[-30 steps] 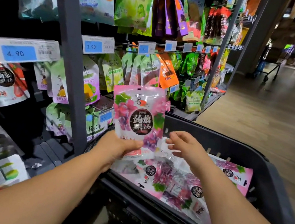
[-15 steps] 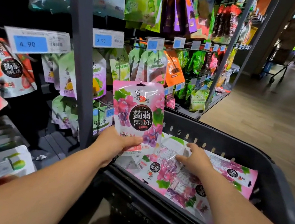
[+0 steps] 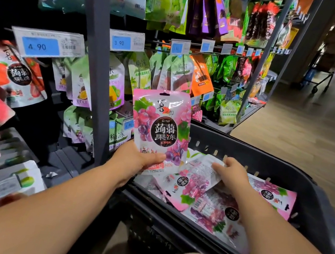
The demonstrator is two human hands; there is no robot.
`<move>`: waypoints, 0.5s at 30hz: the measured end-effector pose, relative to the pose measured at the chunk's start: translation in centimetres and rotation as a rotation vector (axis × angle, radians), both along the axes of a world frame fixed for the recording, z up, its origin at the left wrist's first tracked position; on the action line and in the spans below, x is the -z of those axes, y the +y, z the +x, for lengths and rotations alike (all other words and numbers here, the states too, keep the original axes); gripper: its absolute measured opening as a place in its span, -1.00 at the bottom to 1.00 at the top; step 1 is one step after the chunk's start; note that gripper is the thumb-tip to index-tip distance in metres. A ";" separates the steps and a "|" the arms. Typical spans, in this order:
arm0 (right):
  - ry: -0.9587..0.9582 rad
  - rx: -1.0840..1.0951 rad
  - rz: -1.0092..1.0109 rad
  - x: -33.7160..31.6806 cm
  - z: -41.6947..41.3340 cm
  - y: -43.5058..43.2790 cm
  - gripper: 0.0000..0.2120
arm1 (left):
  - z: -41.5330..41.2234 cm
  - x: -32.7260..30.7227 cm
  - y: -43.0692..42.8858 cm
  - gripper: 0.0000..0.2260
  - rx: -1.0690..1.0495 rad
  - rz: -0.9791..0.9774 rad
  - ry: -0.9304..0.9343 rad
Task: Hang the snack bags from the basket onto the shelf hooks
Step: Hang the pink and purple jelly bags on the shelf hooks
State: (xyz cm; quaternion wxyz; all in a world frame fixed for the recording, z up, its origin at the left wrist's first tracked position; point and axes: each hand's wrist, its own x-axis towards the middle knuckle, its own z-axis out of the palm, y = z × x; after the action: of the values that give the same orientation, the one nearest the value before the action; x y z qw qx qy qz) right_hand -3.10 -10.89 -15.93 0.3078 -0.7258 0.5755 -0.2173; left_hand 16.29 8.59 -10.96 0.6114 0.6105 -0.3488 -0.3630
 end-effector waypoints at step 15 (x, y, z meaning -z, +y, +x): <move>-0.583 -0.112 0.209 -2.3 -1.8 0.9 -0.96 | 0.3 0.3 -0.1 -0.76 0.016 -0.002 -0.029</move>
State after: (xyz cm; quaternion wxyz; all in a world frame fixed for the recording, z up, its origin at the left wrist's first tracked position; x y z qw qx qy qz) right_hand -4.89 -10.02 -13.59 0.5443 -0.6281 0.4412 -0.3385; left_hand 16.60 8.52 -11.31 0.6039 0.6122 -0.3630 -0.3589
